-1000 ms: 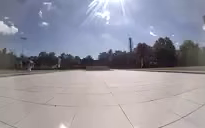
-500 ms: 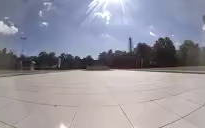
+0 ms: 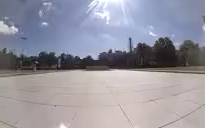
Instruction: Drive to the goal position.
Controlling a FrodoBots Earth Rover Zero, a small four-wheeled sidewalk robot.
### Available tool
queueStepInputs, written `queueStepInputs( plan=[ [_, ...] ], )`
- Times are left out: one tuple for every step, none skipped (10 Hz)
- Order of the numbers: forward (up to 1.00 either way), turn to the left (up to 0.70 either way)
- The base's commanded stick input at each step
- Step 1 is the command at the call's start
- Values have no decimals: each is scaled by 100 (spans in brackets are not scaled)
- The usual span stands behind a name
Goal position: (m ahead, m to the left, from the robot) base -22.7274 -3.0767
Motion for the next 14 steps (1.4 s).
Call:
queueStepInputs(
  plan=[
    [5, 0],
    [5, 0],
    [4, 0],
    [4, 0],
    [4, 0],
    [5, 0],
    [4, 0],
    [4, 0],
    [5, 0],
    [4, 0],
    [5, 0],
    [5, 0],
    [5, 0],
    [5, 0]
  ],
)
